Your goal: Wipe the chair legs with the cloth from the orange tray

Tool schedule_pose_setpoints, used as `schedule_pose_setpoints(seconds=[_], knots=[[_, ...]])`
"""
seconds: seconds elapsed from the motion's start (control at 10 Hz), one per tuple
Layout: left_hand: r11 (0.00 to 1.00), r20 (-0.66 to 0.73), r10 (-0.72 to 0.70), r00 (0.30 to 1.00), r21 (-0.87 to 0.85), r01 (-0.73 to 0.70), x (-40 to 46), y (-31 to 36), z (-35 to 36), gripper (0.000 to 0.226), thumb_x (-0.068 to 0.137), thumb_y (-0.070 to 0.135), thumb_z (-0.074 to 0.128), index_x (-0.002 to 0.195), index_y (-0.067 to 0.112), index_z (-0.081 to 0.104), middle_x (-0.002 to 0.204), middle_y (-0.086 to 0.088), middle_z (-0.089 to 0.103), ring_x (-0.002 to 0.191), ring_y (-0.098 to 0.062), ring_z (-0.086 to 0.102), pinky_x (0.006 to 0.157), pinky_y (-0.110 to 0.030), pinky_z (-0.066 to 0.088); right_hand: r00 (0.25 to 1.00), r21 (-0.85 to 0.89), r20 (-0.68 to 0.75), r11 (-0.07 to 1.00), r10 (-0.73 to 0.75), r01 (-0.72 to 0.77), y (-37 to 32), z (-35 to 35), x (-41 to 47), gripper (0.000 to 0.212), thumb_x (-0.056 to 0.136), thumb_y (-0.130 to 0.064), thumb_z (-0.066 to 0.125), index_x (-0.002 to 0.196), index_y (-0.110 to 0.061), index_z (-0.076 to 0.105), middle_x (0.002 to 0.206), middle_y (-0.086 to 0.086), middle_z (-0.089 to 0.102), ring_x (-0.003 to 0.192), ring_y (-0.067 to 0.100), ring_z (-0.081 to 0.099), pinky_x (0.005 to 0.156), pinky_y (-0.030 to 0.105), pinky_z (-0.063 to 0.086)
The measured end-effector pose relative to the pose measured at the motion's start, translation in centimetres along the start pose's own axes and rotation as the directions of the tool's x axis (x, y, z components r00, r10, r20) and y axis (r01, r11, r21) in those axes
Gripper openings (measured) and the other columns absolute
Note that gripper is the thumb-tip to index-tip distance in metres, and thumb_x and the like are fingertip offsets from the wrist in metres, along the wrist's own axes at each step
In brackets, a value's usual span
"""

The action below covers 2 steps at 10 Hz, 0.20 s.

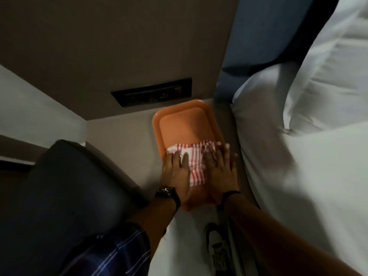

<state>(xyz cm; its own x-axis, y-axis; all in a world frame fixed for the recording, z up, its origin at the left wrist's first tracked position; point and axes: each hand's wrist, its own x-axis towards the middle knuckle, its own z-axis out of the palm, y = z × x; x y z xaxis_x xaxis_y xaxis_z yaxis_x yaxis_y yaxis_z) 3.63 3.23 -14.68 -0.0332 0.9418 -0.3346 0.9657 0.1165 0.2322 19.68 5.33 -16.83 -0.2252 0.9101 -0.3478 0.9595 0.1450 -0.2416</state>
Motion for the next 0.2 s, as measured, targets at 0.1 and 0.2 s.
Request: schedule_pose_setpoints(seconds=[0.1,0.2], knots=[[0.984,-0.007,0.075,0.997,0.16,-0.073,0.0,-1.1,0.0,0.086,0.089,0.048,0.05,0.16,0.015,0.015,0.167,-0.016,0.016,0.154,-0.039,0.007,0.124,-0.055,0.004,0.999,-0.044,-0.042,0.999,-0.019,0.018,0.5,-0.2,0.0,0.073,0.109,-0.053,0.019,0.169,-0.028,-0.013,0.175,0.006,-0.027,0.161,0.03,-0.029,0.132,0.057,-0.02],[0.996,-0.056,0.07,0.996,0.065,-0.066,0.0,-0.3,-1.6,0.07,0.099,0.044,0.02,0.16,0.018,-0.004,0.169,-0.008,-0.004,0.155,-0.029,-0.01,0.123,-0.046,-0.013,0.999,-0.041,0.029,0.999,-0.023,0.025,-1.1,-2.4,-1.0,0.08,0.11,-0.053,0.026,0.171,-0.022,-0.015,0.178,0.012,-0.028,0.165,0.038,-0.026,0.136,0.063,-0.009]])
